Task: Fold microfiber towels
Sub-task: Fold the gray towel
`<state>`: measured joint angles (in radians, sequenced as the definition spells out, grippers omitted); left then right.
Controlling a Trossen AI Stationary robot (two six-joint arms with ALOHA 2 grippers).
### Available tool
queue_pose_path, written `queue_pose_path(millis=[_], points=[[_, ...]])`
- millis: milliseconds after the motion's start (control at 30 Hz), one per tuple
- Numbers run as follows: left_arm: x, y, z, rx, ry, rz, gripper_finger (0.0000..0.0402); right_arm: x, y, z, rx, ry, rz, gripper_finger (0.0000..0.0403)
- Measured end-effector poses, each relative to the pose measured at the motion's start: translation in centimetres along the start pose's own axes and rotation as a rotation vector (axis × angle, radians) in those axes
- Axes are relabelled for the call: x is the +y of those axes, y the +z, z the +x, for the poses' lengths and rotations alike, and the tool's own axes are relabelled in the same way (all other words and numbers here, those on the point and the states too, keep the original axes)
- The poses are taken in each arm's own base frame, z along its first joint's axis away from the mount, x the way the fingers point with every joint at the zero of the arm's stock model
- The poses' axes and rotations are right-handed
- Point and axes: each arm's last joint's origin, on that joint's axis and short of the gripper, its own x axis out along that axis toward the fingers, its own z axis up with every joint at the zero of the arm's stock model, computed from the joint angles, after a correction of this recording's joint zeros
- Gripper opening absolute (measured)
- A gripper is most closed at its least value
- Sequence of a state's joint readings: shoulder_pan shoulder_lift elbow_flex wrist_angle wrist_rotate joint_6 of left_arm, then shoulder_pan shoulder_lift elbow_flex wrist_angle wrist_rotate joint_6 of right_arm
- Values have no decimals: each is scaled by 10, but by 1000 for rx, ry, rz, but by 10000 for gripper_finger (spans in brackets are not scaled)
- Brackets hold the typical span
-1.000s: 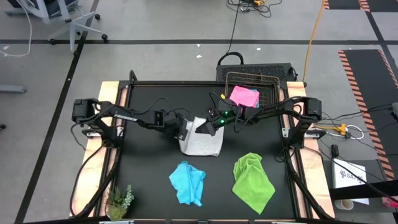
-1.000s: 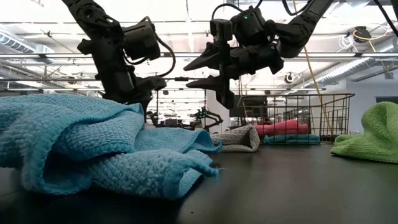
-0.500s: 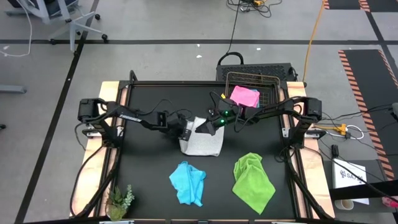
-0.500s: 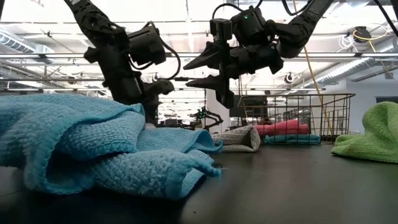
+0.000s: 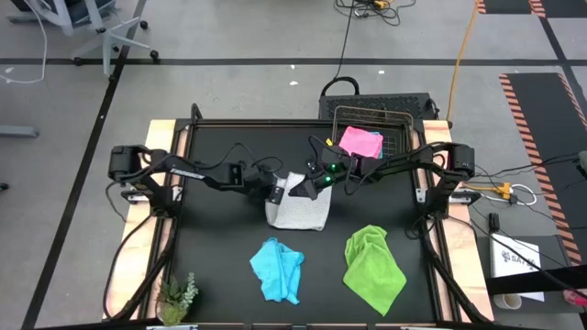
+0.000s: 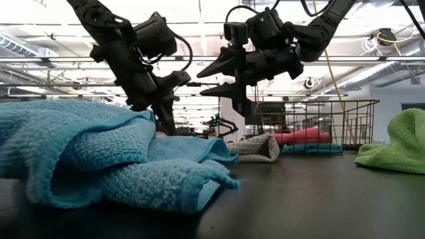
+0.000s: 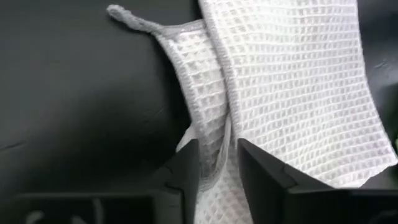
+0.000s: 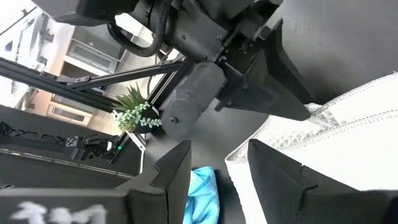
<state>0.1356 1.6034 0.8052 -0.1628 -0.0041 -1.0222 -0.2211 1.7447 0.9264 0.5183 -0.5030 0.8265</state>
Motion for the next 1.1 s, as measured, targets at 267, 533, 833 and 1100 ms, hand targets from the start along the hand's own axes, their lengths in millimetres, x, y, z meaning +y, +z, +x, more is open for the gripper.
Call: queue_pose_path(millis=[267, 533, 833, 1100], points=[[-2, 0, -3, -6, -19, 40, 7, -1, -1, 0, 9, -9, 7, 153], [3, -5, -3, 63, 21, 98, 29, -1, -1, 0, 8, -9, 7, 153], [9, 3, -3, 50, 46, 122, 100, -1, -1, 0, 9, -9, 7, 153], [13, 4, -1, 109, 36, 112, 158, -1, -1, 0, 9, -9, 7, 153]])
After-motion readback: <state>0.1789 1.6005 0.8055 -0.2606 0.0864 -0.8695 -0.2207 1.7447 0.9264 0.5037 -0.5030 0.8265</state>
